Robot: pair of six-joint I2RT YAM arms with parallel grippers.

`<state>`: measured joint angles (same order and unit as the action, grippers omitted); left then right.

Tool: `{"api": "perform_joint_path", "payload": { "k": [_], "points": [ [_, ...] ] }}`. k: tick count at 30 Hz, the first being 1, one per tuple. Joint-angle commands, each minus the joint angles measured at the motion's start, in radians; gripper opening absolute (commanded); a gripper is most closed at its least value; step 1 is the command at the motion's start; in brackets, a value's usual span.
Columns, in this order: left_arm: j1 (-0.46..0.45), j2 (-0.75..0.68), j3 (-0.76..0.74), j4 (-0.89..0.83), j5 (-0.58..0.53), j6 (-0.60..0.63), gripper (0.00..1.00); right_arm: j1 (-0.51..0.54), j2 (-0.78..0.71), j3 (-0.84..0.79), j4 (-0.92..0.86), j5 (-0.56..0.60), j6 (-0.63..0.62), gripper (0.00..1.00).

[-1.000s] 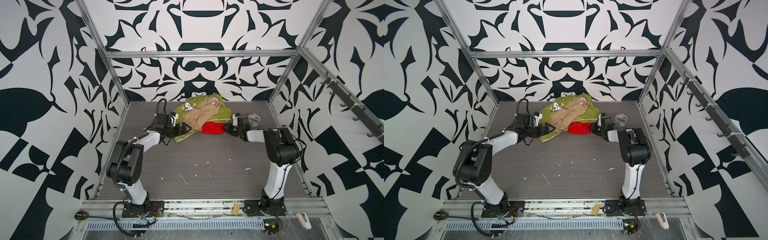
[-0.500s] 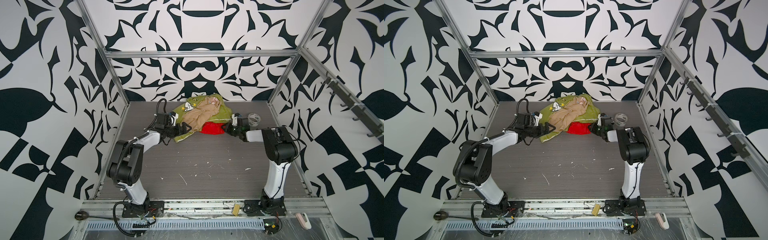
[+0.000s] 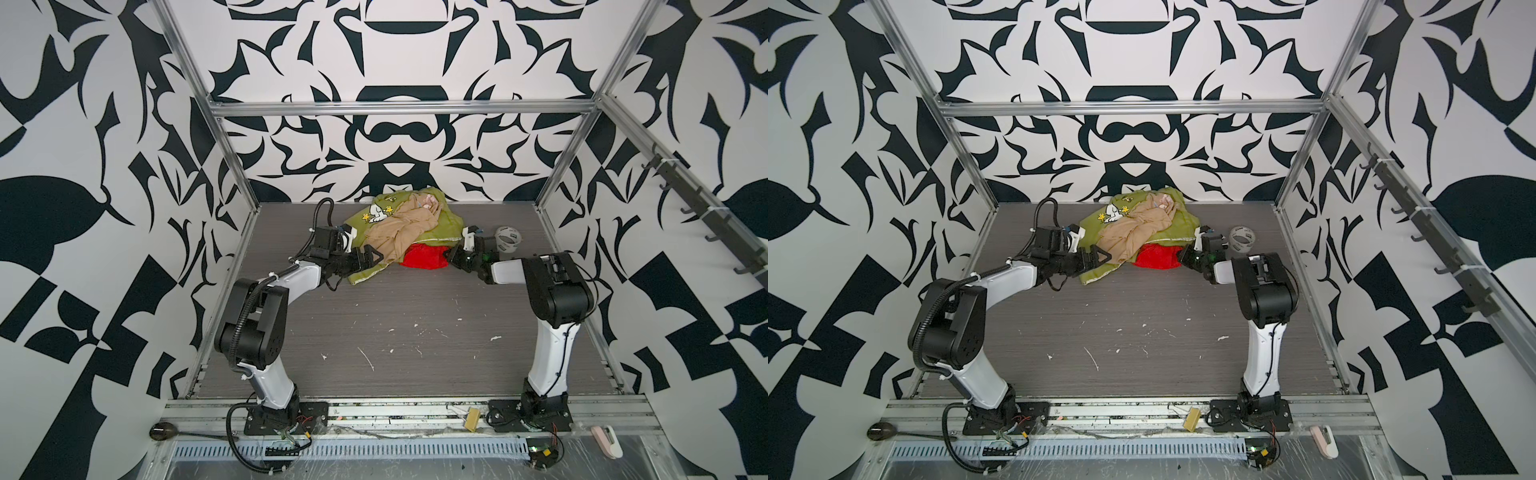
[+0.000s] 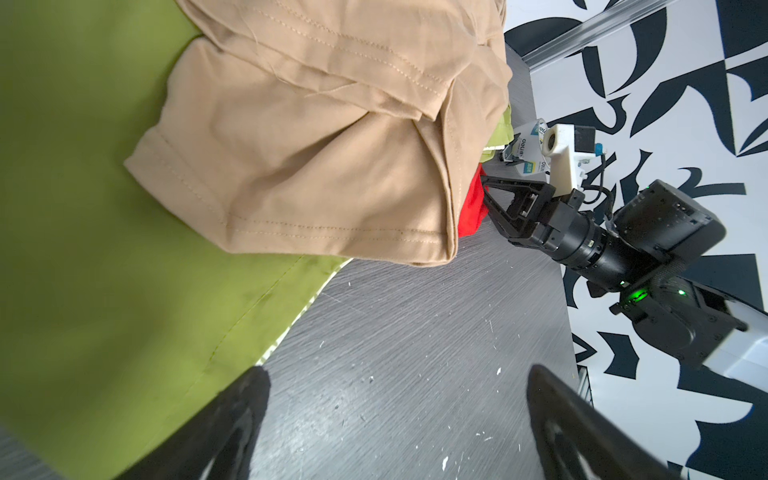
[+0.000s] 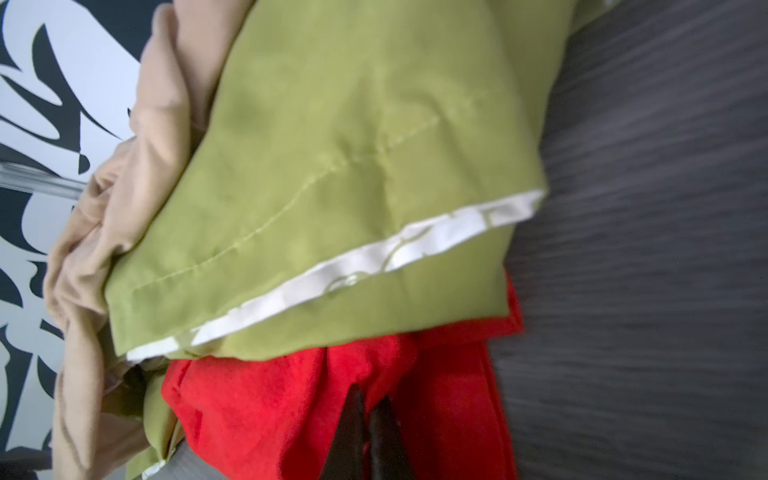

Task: Pick out a specific cloth from the pile
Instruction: 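Close the right gripper on the red cloth edge while the left gripper holds the pile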

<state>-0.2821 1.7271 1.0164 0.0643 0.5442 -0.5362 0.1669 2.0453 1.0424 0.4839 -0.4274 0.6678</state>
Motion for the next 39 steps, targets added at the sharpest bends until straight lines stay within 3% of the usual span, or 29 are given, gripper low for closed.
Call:
{"api": "perform_joint_path", "payload": {
  "k": [1,22,39],
  "points": [
    [-0.004,0.008,0.007,0.017,0.016,-0.015,0.99,0.0,-0.018,0.012,0.043,-0.017,0.005,0.04],
    [-0.018,0.031,0.067,0.038,0.021,-0.059,1.0,0.002,-0.091,0.035,0.04,-0.036,0.034,0.0],
    [-0.032,-0.047,0.037,0.045,-0.046,-0.034,0.99,0.037,-0.156,0.068,0.018,-0.028,0.033,0.0]
  ]
}}
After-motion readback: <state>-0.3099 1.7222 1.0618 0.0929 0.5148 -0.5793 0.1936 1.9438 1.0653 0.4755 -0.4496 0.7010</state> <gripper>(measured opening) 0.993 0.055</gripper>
